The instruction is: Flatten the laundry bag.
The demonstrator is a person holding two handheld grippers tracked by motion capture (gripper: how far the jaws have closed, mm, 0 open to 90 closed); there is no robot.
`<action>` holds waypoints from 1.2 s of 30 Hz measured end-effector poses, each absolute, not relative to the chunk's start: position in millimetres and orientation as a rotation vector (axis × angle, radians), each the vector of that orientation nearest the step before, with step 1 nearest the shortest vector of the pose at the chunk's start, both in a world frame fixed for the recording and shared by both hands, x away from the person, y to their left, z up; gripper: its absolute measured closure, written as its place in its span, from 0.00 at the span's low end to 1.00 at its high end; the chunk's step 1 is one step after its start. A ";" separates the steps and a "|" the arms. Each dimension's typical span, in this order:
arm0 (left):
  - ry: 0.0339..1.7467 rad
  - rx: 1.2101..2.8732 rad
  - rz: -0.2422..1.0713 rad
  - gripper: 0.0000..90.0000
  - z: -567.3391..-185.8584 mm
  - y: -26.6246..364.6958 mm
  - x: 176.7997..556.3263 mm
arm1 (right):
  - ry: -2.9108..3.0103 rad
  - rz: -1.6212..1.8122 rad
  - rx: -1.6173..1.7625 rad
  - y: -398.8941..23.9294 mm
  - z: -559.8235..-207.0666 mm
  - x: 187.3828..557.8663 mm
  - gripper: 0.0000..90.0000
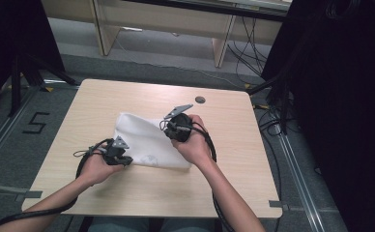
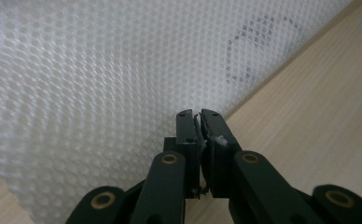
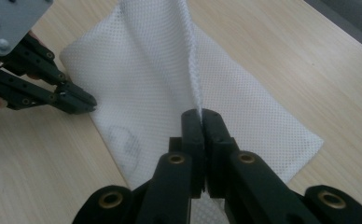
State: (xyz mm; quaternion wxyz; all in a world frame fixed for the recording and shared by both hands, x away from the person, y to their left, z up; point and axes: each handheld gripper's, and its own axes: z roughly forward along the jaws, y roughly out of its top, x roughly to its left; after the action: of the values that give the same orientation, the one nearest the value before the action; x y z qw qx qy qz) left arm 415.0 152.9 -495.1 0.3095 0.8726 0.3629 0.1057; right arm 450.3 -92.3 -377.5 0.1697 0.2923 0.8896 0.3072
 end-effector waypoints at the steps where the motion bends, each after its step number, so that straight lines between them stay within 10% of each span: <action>1: 0.962 2.311 0.291 0.95 -495.0 152.3 413.7 | 2.531 0.880 0.833 -92.1 -377.8 450.1 1.00; 36: 1.027 2.237 0.296 0.93 -495.7 165.9 423.5 | 2.558 0.945 0.739 -86.0 -385.3 428.4 1.00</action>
State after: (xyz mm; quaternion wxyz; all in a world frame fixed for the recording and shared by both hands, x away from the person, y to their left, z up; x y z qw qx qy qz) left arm 423.5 165.9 -495.7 0.3252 0.8532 0.3918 0.1129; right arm 428.4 -86.0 -385.3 0.1574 0.2583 0.8941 0.3303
